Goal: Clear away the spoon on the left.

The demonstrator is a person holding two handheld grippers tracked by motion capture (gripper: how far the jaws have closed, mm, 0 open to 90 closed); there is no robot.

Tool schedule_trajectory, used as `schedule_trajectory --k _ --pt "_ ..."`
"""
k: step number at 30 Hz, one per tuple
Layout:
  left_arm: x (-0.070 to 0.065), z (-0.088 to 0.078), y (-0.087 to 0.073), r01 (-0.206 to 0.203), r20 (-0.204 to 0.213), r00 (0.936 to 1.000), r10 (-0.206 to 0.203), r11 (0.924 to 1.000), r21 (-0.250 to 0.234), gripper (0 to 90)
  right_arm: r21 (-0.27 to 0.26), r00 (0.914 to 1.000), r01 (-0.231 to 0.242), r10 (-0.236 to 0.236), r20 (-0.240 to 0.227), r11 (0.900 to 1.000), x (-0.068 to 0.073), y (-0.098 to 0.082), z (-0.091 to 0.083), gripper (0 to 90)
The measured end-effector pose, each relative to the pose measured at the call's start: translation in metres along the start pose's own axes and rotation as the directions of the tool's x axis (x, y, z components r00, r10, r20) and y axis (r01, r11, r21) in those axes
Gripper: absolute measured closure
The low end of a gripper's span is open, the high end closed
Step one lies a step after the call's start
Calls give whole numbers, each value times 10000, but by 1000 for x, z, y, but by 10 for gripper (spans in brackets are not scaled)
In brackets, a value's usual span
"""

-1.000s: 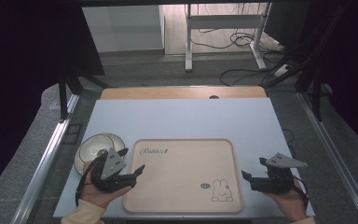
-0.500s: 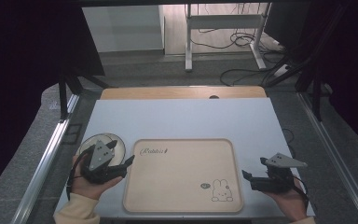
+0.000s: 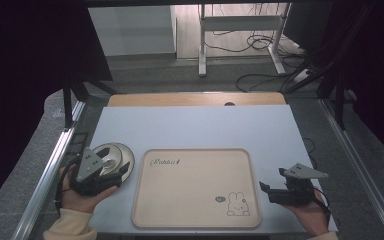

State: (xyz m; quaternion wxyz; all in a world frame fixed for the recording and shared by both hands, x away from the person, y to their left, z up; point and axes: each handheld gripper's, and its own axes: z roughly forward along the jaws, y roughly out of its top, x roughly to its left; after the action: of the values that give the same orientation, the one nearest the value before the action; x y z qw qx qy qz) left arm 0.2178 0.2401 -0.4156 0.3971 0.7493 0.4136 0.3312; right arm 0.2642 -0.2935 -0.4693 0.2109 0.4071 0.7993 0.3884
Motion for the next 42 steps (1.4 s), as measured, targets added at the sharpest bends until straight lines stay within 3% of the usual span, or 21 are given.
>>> schedule_trajectory --k 9,25,31,42 --pt "17 3 -14 453 -336 9985 -440 9982 400 270 65 10000 -6 6 48 10000 0 0 1 158" --pt "24 9 -27 662 -373 9973 -634 9946 801 271 174 10000 -10 9 86 9998 -2 -2 2 159" --pt "34 9 -38 1003 -572 9938 -949 9898 1015 272 184 10000 -7 5 99 9998 -3 -2 2 159" --pt "34 -8 -62 1024 -212 9947 -1009 9911 853 278 201 9999 -22 19 135 9998 -3 -3 3 159"
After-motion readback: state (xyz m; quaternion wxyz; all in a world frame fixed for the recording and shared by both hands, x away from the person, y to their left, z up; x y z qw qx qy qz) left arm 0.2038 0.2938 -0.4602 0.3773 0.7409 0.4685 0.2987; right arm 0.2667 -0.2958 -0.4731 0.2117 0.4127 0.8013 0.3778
